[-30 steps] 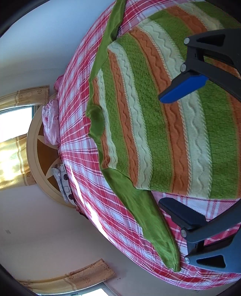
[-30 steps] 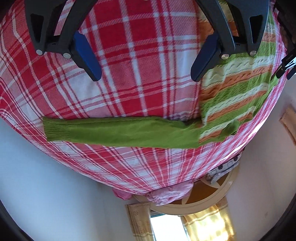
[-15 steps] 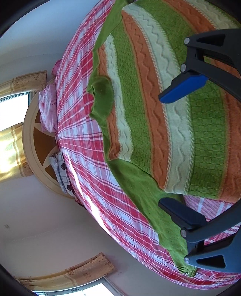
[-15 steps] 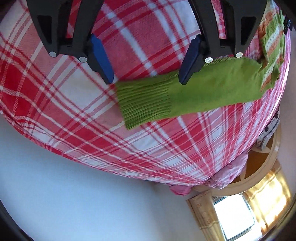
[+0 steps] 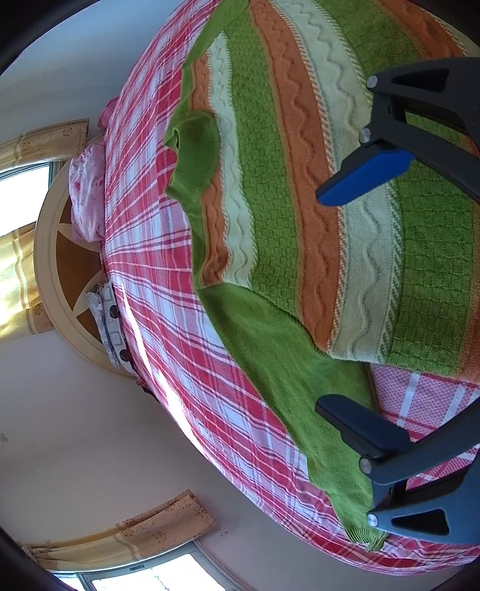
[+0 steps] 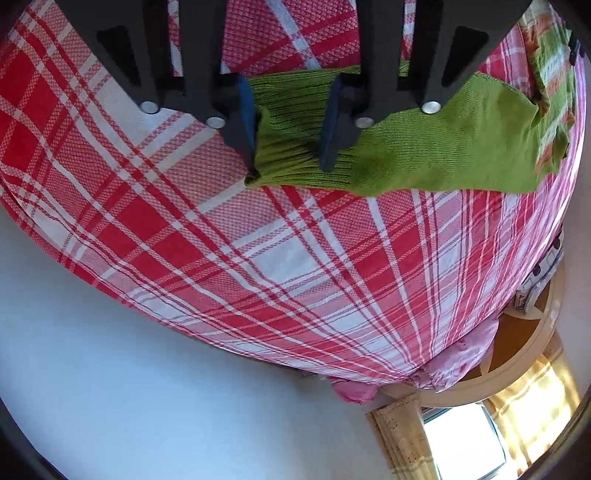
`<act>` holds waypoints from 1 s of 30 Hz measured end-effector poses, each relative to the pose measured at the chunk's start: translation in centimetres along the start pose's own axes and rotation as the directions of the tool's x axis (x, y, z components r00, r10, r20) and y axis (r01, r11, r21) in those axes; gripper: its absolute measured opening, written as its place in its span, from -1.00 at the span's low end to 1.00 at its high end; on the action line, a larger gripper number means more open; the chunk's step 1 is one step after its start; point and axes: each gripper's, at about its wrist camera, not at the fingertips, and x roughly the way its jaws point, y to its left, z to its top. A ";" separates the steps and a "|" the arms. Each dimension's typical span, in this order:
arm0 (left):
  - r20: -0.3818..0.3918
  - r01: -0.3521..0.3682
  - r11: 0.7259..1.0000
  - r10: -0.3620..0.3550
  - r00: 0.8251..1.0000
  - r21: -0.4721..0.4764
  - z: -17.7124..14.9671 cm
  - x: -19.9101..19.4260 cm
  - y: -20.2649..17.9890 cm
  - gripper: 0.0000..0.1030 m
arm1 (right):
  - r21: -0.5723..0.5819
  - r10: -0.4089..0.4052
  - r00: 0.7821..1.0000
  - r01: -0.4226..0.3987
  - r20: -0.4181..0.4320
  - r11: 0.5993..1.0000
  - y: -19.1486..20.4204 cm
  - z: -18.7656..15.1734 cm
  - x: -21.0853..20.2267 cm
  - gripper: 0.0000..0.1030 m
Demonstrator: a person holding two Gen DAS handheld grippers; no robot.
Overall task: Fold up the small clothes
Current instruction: 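Reach the right gripper to the green sleeve cuff and grasp it, then lift the cuff with the right gripper and fold the sleeve across the body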
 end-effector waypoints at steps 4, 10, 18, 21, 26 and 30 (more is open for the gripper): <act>0.001 -0.012 1.000 0.012 1.000 -0.026 0.0 0.0 1.5 1.00 | -0.022 0.027 1.000 -0.027 0.015 0.999 1.2 0.6 -1.1 -0.77; 0.003 -0.041 0.997 0.041 0.999 -0.064 -0.2 0.1 4.0 1.00 | -0.057 0.082 0.994 -0.077 0.077 0.995 4.5 3.0 -4.4 -0.79; 0.007 -0.052 0.993 0.053 0.999 -0.102 -1.1 0.1 6.1 1.00 | -0.169 0.199 0.971 -0.176 0.133 0.970 13.1 6.2 -9.8 -0.80; 0.019 -0.052 0.993 0.054 0.998 -0.104 -1.5 -0.2 6.5 1.00 | -0.238 0.236 0.959 -0.196 0.157 0.951 17.3 7.1 -12.0 -0.80; 0.051 -0.054 0.991 0.061 0.997 -0.124 -1.9 -0.8 7.5 1.00 | -0.360 0.308 0.932 -0.225 0.192 0.905 25.1 8.2 -16.0 -0.80; 0.076 -0.068 0.989 0.078 0.994 -0.132 -2.2 -1.3 8.6 1.00 | -0.453 0.369 0.908 -0.250 0.197 0.856 31.5 7.9 -18.5 -0.81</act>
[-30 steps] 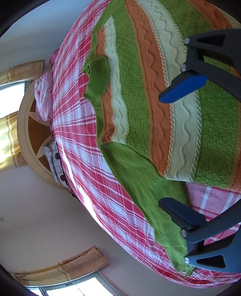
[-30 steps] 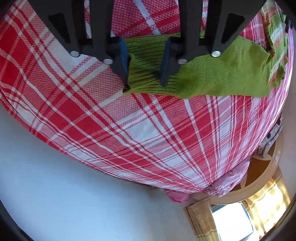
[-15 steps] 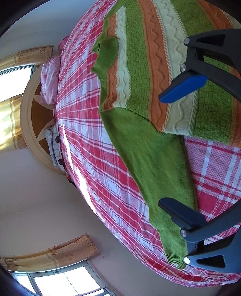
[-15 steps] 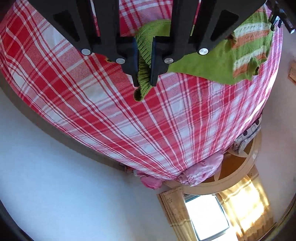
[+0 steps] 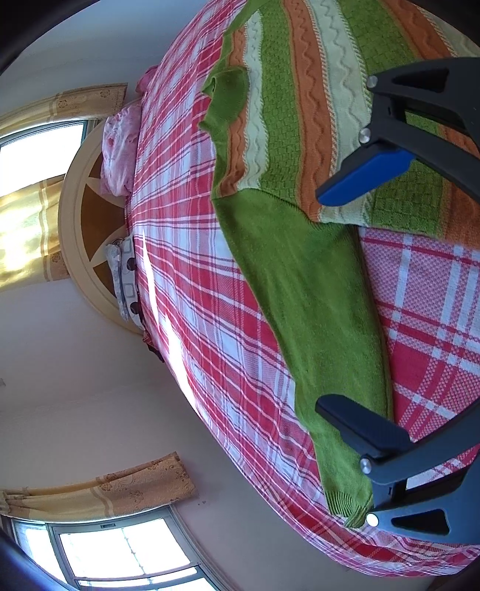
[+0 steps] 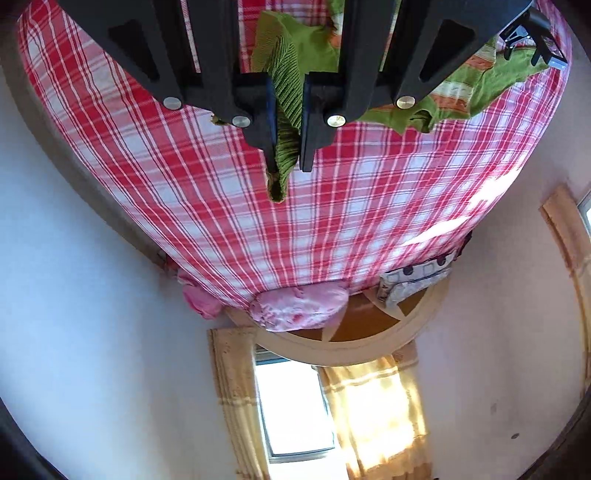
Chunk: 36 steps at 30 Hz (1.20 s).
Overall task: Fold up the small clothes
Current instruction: 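Lift the cuff with the right gripper and fold the sleeve across the body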
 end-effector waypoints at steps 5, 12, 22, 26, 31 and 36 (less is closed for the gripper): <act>-0.003 0.009 1.000 -0.009 1.000 -0.025 -0.5 0.1 1.3 1.00 | -0.103 0.072 0.997 -0.071 0.005 0.992 7.2 1.3 0.8 -0.81; -0.008 0.020 0.998 -0.021 1.000 -0.064 -1.1 0.0 2.7 1.00 | -0.199 0.172 0.985 -0.175 -0.030 0.964 16.2 0.3 3.4 -0.81; -0.043 0.135 0.989 -0.137 0.990 -0.055 -1.4 -0.5 3.1 1.00 | -0.235 0.271 0.925 -0.335 -0.268 0.912 25.8 -11.4 15.0 -0.80; -0.052 0.174 0.984 -0.176 0.983 -0.029 -1.0 -1.1 2.6 1.00 | -0.194 0.352 0.822 -0.474 -0.448 0.859 26.7 -18.3 19.0 -0.49; -0.088 0.245 0.970 -0.244 0.966 -0.004 -0.2 -1.5 1.6 0.63 | -0.151 0.438 0.802 -0.532 -0.407 0.833 22.0 -20.0 16.7 0.06; -0.161 0.339 0.940 -0.338 0.927 -0.023 1.2 -1.0 -0.8 0.53 | -0.106 0.399 0.868 -0.445 -0.295 0.889 14.2 -18.6 14.6 0.23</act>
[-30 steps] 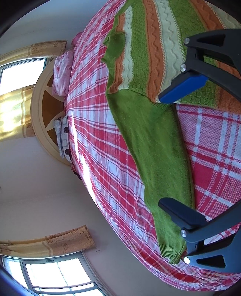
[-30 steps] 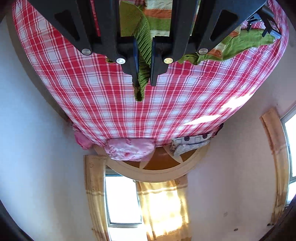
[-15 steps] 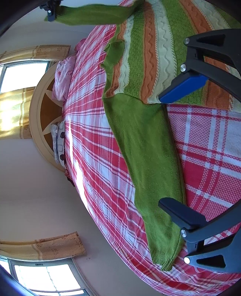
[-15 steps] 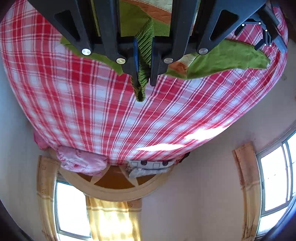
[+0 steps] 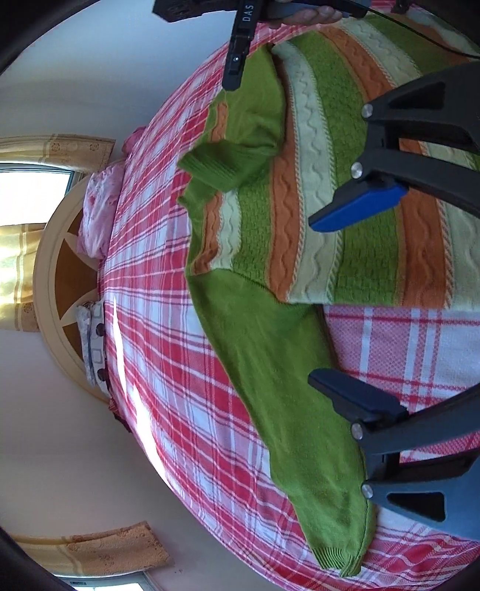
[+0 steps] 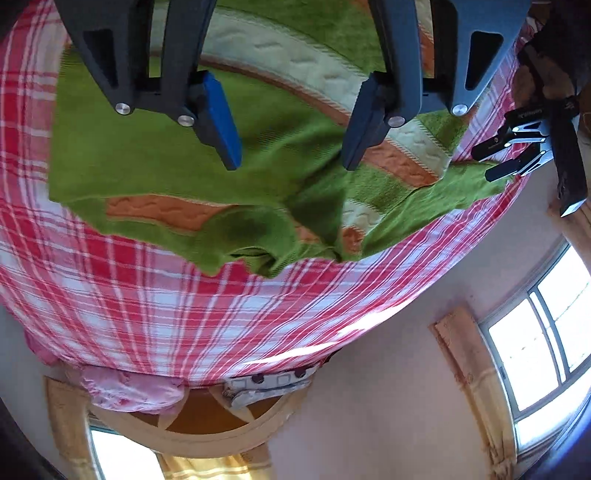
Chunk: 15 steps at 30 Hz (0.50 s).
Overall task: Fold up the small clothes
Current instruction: 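Lift the cuff with the right gripper and fold the sleeve across the body, then open the right gripper to release the sleeve and withdraw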
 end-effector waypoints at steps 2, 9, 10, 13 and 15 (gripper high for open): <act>-0.013 0.009 1.000 -0.009 1.000 0.019 0.8 0.2 -1.4 0.53 | 0.066 0.002 1.000 -0.001 -0.007 0.998 -1.9 0.2 -0.1 0.25; 0.046 -0.085 0.994 0.082 0.996 0.068 3.3 -1.3 -4.2 0.54 | 0.173 0.175 0.974 -0.150 -0.142 0.974 1.5 1.8 8.1 0.26; 0.056 -0.094 0.993 0.090 0.994 0.070 3.4 -1.7 -4.0 0.57 | 0.176 0.209 0.962 -0.178 -0.178 0.968 2.9 1.7 9.8 0.26; 0.068 -0.125 0.989 0.120 0.990 0.081 3.3 -2.2 -3.4 0.68 | 0.082 0.244 0.926 -0.230 -0.288 0.970 7.3 0.3 12.7 0.27; 0.055 -0.136 0.989 0.133 0.990 0.064 3.2 -1.7 -2.6 0.70 | 0.037 0.250 0.926 -0.250 -0.282 0.968 8.6 -0.3 11.8 0.28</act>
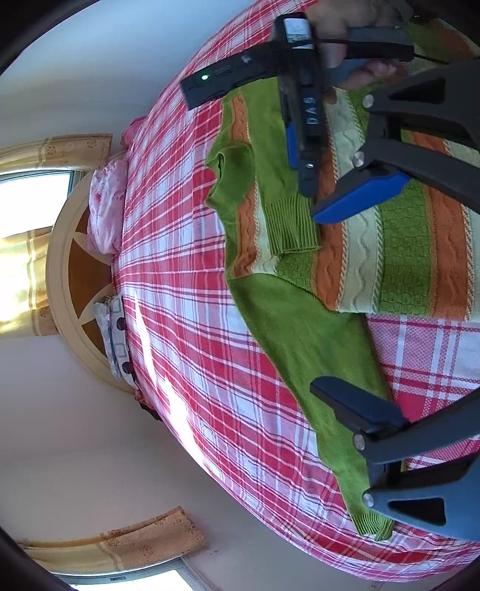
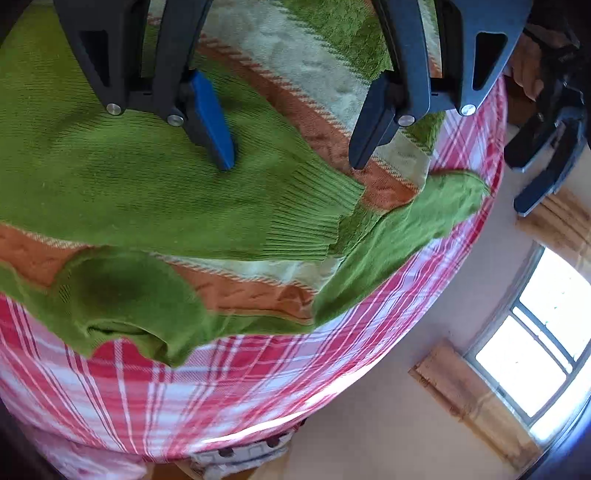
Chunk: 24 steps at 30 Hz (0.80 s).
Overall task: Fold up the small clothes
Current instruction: 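Open the right gripper to release the sleeve and withdraw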
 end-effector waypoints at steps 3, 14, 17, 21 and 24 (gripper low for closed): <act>-0.025 0.008 1.000 -0.009 1.000 -0.026 0.0 1.7 0.6 0.70 | 0.010 0.079 0.997 -0.079 -0.008 0.997 -0.2 -1.7 -2.3 0.28; -0.091 0.017 1.000 -0.016 0.996 0.004 0.2 7.2 -3.4 0.53 | 0.241 -0.341 0.925 0.296 0.170 0.924 -10.6 -7.1 -14.3 0.38; -0.090 -0.005 0.999 0.008 0.996 0.033 0.3 7.6 -4.4 0.54 | 0.253 -0.334 0.940 0.306 0.075 0.918 -12.6 -8.2 -12.7 0.39; -0.090 -0.012 0.996 0.020 0.996 0.091 0.2 7.7 -5.7 0.55 | 0.239 -0.345 0.936 0.320 0.069 0.917 -12.3 -9.5 -13.6 0.39; -0.091 -0.012 0.994 0.022 0.996 0.108 -0.3 7.5 -5.5 0.61 | 0.194 -0.376 0.926 0.365 0.027 0.911 -11.3 -9.2 -13.7 0.39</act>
